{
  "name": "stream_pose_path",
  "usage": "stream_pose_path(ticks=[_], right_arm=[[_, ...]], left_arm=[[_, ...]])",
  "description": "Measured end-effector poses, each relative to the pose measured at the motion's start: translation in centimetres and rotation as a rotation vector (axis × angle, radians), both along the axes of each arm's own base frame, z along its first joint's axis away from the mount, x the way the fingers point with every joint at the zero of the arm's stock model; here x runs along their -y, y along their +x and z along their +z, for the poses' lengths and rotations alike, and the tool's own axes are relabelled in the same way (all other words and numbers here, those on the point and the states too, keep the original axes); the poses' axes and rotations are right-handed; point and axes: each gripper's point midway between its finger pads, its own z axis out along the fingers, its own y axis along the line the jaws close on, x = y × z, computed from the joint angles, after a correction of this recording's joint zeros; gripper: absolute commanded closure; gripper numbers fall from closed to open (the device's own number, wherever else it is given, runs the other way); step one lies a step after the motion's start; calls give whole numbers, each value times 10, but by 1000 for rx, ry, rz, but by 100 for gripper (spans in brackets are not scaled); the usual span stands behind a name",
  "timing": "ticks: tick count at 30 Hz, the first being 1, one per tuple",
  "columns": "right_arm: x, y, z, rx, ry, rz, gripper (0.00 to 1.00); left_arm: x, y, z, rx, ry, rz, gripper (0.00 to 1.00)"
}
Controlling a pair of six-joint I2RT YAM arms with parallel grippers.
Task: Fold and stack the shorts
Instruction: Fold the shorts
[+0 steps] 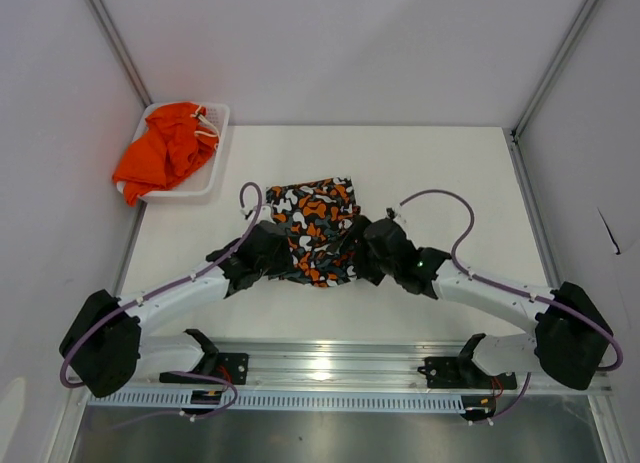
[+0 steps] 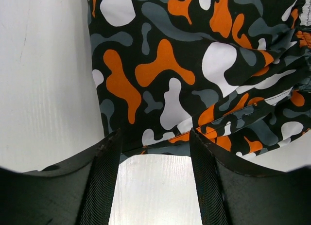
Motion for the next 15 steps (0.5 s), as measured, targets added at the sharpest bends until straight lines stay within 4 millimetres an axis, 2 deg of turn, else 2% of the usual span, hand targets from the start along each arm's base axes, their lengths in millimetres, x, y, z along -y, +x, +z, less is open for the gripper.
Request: stream_pose_path(ticks=[3, 6, 10, 15], right_arm=[[-9, -27, -12, -64, 55, -49, 0], [-15, -42, -25, -117, 95, -101, 1], [-18, -45, -34, -139, 162, -160, 0], [-30, -38, -43, -159, 213, -195, 2]], left_arm=[[2, 1, -1, 5, -14, -6, 41], [2, -3, -9, -6, -16, -13, 43], [-1, -12, -25, -37, -13, -24, 44], [-3, -22, -42, -70, -19, -34, 47]])
